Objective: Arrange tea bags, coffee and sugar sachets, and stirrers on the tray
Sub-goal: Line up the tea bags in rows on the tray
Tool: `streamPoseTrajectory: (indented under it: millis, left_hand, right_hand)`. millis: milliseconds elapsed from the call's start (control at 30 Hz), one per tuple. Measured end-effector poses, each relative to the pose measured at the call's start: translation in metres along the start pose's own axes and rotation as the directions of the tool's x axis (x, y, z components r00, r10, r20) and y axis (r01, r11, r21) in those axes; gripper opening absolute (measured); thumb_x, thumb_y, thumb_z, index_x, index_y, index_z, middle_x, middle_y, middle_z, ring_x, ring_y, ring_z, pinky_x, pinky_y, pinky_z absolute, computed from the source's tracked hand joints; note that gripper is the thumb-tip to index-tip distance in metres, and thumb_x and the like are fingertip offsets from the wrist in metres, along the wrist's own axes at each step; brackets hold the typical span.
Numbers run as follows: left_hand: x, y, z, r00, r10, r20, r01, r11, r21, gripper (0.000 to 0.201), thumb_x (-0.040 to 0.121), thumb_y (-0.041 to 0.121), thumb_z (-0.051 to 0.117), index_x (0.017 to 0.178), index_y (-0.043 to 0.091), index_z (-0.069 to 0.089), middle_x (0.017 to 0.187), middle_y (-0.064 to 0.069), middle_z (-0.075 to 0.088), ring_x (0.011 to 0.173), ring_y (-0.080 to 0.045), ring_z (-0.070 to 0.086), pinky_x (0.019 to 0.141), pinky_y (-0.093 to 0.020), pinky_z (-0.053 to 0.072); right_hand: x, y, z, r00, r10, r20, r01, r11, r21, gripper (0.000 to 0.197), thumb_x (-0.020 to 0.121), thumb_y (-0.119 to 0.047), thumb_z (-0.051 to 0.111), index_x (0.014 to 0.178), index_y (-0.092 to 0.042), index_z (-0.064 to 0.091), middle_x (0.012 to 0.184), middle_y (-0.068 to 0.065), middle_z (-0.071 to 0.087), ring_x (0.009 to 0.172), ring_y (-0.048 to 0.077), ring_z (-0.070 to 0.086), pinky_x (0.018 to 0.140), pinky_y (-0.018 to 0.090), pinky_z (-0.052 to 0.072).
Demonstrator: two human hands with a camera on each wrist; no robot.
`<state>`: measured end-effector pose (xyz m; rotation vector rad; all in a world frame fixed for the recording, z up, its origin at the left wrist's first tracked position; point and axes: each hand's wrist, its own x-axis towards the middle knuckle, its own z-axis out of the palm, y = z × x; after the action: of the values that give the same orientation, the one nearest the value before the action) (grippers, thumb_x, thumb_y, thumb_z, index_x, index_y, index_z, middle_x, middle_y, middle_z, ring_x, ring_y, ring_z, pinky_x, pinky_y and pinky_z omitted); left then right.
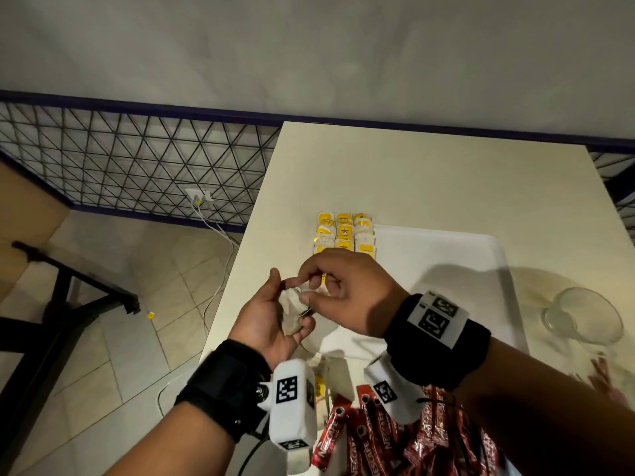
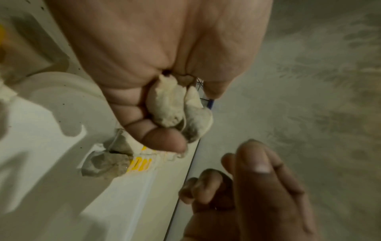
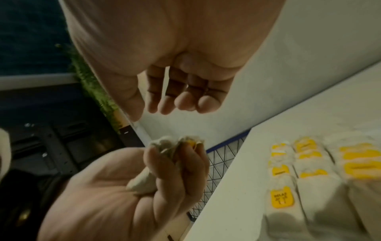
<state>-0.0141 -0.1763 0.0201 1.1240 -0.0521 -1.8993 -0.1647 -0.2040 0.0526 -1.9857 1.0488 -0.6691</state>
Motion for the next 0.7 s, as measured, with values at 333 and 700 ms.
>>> streamPoseTrajectory:
  millis: [333,700]
  left_hand:
    - [-0.005,-0.003,0.013,0.987,0.090,0.131,-0.080,0.994,-0.079,0.059,0.095,0.062,0.027,0.095,0.011,0.058,0.096,-0.016,0.071,0.080,-0.026,0.068,0.064,-0.031,0.053]
    - [-0.012,-0.006,0.018,0.978,0.182,0.105,-0.196,0.969,0.149,0.015,0.082,0.005,0.055,0.095,0.011,0.057,0.079,-0.008,0.065,0.059,-0.018,0.059,0.042,-0.022,0.043]
  right_hand:
    - [-0.001,0.006,-0.005,0.990,0.141,0.005,-0.136,0.960,-0.244,0.019,0.082,-0.032,0.069,0.098,-0.023,0.064,0.089,-0.008,0.059,0.080,0.005,0.047,0.072,0.022,0.036]
    - [-0.002,0.009,-0.009,0.952,0.304,0.016,-0.298,0.942,-0.156,0.021,0.089,-0.038,0.062,0.104,-0.023,0.063,0.087,-0.007,0.063,0.064,0.004,0.050,0.067,0.022,0.035]
